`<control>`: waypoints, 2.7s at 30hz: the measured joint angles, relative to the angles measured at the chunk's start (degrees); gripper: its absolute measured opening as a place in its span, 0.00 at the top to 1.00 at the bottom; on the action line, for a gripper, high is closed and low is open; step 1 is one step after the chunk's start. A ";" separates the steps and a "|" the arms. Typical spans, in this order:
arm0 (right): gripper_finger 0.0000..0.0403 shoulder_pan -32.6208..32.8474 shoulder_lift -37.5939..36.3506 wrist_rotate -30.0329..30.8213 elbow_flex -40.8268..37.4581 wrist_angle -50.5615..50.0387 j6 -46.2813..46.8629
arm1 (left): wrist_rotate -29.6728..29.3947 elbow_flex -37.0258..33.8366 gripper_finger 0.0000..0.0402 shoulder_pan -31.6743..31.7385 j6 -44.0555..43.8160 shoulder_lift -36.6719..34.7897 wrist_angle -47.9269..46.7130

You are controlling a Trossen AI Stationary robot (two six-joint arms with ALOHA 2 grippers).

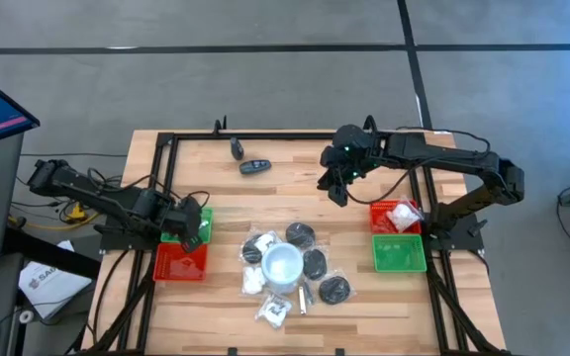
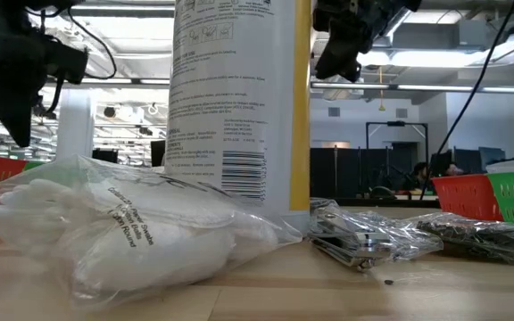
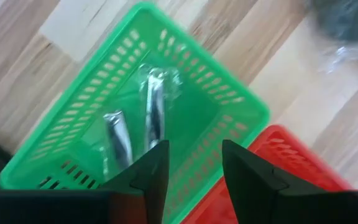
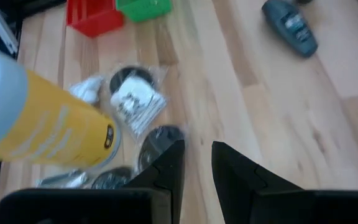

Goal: Pick & Place Travel size toiletries
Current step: Put the black hairbrush into the left red bin

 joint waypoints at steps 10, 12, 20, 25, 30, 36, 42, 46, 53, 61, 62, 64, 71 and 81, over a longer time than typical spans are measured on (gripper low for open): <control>0.82 5.50 0.00 -0.01 -0.02 -4.98 -0.04 | -0.54 0.00 0.67 0.00 0.47 0.00 6.46; 0.82 6.59 0.00 -0.01 -0.02 -5.34 0.13 | -1.23 0.00 0.67 0.02 1.25 0.00 7.68; 0.82 10.45 0.00 -0.01 -0.04 -7.91 1.78 | -1.85 0.00 0.69 0.00 6.52 0.00 16.13; 0.82 11.78 0.00 -0.01 -0.34 -8.60 5.61 | -1.98 0.00 0.70 0.00 11.29 0.00 22.20; 0.82 12.14 0.04 -0.01 -4.13 -6.31 7.10 | -2.91 0.00 0.70 0.00 14.61 0.00 26.67; 0.82 12.07 0.03 0.01 -10.42 2.71 11.68 | -3.34 0.00 0.70 0.02 16.72 0.00 28.84; 0.82 11.64 0.02 0.00 -16.70 11.51 15.14 | -3.54 0.00 0.70 0.00 16.76 0.00 29.17; 0.82 11.58 0.02 0.01 -20.01 16.58 17.72 | -4.30 0.00 0.70 0.02 16.75 0.00 29.54; 0.82 11.14 0.01 0.03 -24.29 19.57 22.06 | -4.37 0.00 0.70 0.02 16.76 0.00 29.74; 0.82 11.20 0.04 0.01 -29.52 26.45 25.51 | -4.37 0.00 0.70 0.00 17.05 0.00 30.01; 0.82 11.16 0.00 0.03 -29.94 27.14 25.70 | -4.37 0.00 0.70 0.02 17.07 0.00 30.01; 0.82 11.18 0.00 0.01 -31.17 28.35 26.70 | -4.37 0.00 0.70 0.02 17.11 0.00 30.05; 0.76 11.20 1.80 0.01 -32.93 31.38 28.21 | -4.37 0.00 0.70 0.00 17.18 0.00 30.19; 0.58 10.75 11.71 -1.46 -32.87 39.44 29.53 | -4.37 0.00 0.70 0.00 17.18 0.02 30.40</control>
